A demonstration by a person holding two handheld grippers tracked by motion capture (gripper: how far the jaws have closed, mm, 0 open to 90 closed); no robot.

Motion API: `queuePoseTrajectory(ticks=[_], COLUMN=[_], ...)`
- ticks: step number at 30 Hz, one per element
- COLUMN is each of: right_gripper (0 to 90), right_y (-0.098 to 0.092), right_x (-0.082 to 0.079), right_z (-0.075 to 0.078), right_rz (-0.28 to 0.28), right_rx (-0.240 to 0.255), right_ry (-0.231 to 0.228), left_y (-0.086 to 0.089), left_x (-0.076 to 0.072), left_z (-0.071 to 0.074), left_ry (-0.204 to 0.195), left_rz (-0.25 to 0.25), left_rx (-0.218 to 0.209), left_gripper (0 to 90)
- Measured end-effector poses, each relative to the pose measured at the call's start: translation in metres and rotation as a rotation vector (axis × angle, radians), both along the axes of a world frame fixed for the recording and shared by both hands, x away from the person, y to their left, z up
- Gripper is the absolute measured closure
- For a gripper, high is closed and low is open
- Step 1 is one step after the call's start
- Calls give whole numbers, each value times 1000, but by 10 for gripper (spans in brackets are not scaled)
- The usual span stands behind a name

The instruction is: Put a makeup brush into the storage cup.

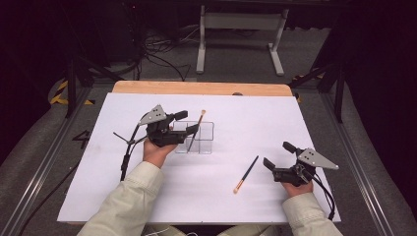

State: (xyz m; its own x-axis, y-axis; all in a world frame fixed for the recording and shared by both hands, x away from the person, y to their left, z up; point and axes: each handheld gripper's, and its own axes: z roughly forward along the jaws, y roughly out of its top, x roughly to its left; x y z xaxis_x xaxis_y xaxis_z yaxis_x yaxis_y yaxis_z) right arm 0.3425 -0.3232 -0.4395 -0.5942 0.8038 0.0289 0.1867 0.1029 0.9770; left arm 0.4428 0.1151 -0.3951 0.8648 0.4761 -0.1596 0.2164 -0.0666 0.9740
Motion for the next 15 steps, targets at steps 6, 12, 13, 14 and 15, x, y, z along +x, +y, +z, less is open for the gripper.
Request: queuePoseTrajectory(ticks=[6,12,13,14,15], right_gripper=[0,0,0,1,1], right_y=[1,-1,-2,-2,-3], right_x=[-1,-3,-4,-4,-5], right_z=[2,7,9,10,12], right_rz=[17,10,11,12,13], right_rx=[-7,7,10,10,13], right_ry=[-5,6,5,1,0], left_y=[12,25,26,28,29], left_x=[-10,-21,-22,-24,-25], left_z=[7,14,14,15,15], left_ry=[26,18,18,16,12], left_rz=[-8,-16,-14,-13,-11], left_rx=[-10,3,5,6,5], left_gripper=[123,59,54,52,49])
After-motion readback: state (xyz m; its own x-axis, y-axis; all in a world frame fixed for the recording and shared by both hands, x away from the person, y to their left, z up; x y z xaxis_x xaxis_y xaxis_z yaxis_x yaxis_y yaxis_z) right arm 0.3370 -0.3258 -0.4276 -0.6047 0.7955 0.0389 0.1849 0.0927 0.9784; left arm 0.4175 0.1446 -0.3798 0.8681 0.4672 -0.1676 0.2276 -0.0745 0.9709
